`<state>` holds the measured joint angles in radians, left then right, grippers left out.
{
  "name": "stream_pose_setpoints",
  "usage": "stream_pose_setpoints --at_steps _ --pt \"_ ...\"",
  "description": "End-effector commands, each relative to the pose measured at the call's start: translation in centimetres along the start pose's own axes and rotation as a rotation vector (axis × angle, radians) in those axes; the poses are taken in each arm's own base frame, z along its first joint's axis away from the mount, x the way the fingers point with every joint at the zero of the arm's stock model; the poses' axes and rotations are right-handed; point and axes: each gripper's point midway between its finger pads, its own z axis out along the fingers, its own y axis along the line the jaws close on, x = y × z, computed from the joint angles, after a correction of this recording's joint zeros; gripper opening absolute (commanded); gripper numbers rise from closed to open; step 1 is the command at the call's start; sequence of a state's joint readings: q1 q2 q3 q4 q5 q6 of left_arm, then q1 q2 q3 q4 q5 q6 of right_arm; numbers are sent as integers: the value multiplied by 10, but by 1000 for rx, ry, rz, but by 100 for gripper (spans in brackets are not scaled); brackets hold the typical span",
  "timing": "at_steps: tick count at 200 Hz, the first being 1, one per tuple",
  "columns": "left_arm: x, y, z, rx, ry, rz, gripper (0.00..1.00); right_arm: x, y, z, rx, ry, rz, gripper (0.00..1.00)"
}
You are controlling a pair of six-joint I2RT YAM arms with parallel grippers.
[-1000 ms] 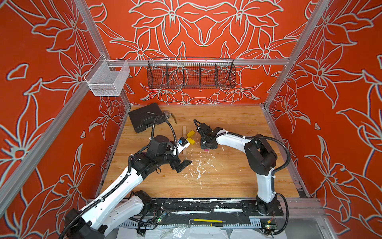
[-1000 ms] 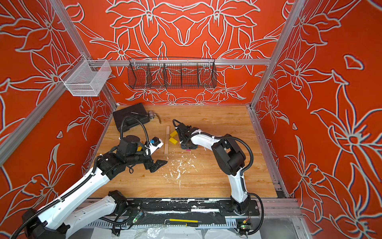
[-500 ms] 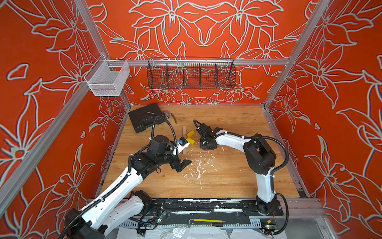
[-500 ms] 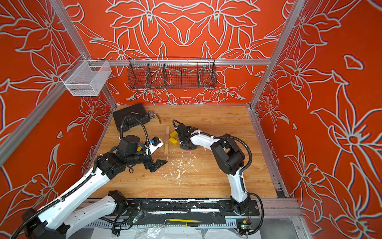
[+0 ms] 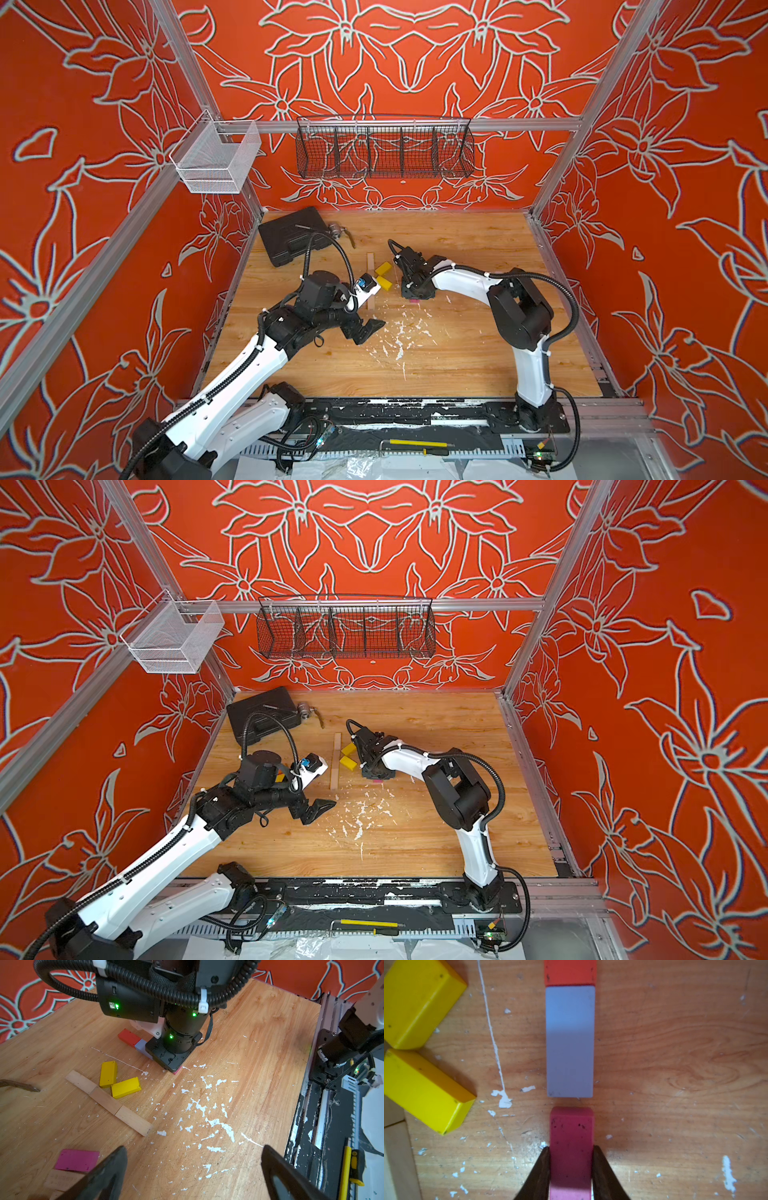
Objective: Assemble the letter k with building blocks
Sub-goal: Assemble the building block at the center of the board.
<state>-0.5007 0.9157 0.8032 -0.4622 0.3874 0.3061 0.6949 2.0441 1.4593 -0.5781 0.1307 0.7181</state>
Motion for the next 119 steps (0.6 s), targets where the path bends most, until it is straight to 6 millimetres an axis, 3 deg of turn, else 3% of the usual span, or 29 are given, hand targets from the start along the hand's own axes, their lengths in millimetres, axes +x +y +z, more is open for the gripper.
stream_pose_setpoints --at_steps 1,119 --pt "-3 0 0 10 -11 -2 98 -5 -3 5 26 -6 23 32" --pt "-3 3 1 7 -11 -15 98 -9 -9 9 55 -16 27 32"
